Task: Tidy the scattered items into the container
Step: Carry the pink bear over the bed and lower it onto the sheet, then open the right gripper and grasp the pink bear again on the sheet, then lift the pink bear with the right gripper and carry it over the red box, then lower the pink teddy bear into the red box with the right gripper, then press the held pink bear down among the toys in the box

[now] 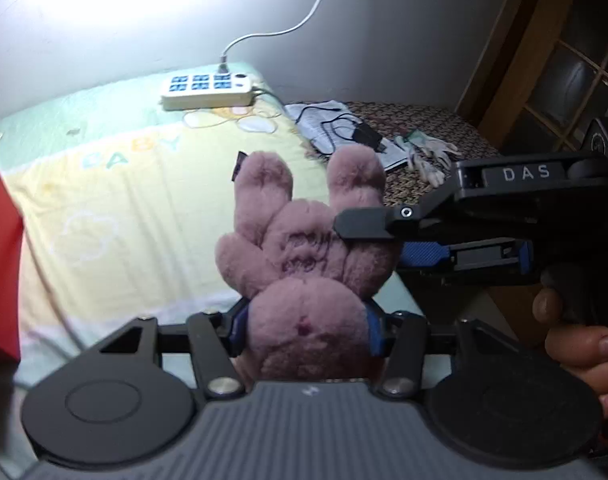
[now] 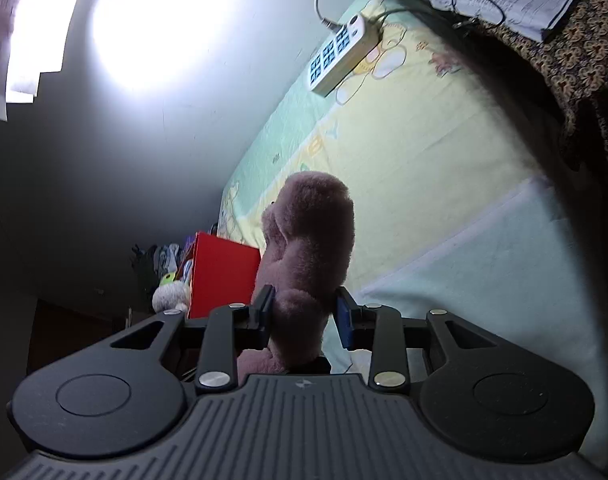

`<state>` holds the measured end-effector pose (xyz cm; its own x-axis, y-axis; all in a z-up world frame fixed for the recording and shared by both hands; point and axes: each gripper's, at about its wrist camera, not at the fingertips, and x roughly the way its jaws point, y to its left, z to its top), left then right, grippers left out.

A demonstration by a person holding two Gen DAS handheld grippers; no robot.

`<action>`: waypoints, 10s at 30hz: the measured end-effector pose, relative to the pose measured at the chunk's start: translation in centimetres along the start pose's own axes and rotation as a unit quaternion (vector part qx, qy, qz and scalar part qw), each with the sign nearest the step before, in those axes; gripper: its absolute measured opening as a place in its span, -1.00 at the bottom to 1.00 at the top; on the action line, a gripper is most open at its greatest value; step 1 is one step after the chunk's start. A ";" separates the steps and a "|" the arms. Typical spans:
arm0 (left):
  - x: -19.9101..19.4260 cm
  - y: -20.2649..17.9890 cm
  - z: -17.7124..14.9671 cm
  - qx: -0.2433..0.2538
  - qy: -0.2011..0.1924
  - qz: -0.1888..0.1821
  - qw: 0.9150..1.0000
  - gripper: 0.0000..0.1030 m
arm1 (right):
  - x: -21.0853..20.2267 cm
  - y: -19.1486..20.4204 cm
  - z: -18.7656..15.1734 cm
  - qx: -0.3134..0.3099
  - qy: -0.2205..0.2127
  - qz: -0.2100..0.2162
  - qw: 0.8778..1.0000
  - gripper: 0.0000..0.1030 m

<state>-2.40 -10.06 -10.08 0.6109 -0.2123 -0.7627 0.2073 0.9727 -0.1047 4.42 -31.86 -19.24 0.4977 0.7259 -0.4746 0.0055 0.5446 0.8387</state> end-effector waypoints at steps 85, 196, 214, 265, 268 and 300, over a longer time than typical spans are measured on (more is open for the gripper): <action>-0.9 12.5 -1.0 -0.009 0.116 0.003 0.993 -0.07 | 9.1 5.8 0.9 -0.148 -0.013 -0.185 0.971 -0.11; -15.3 32.3 8.3 0.042 -0.020 0.037 0.998 0.02 | 19.3 25.7 -7.8 -0.103 -0.044 0.064 0.992 -0.46; -15.0 36.2 6.8 0.005 -0.014 0.026 1.000 0.06 | 21.2 28.7 -9.3 -0.176 -0.047 0.018 0.983 -0.46; -12.3 40.1 1.3 -0.016 0.043 0.139 0.989 0.49 | 26.3 29.5 -14.7 -0.195 -0.001 -0.052 0.979 -0.45; -12.2 40.1 1.3 -0.014 0.041 0.148 0.988 0.55 | 26.4 29.3 -14.5 -0.185 0.001 -0.048 0.982 -0.45; -10.8 41.4 2.1 0.024 0.055 0.200 0.978 0.99 | 26.4 29.6 -13.1 -0.219 -0.015 -0.089 0.972 -0.56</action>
<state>1.18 32.28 -4.89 0.5648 0.1978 -0.8012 0.0063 0.9698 0.2439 6.40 8.95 -10.47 0.5474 0.5954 -0.5881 -0.2733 0.7914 0.5469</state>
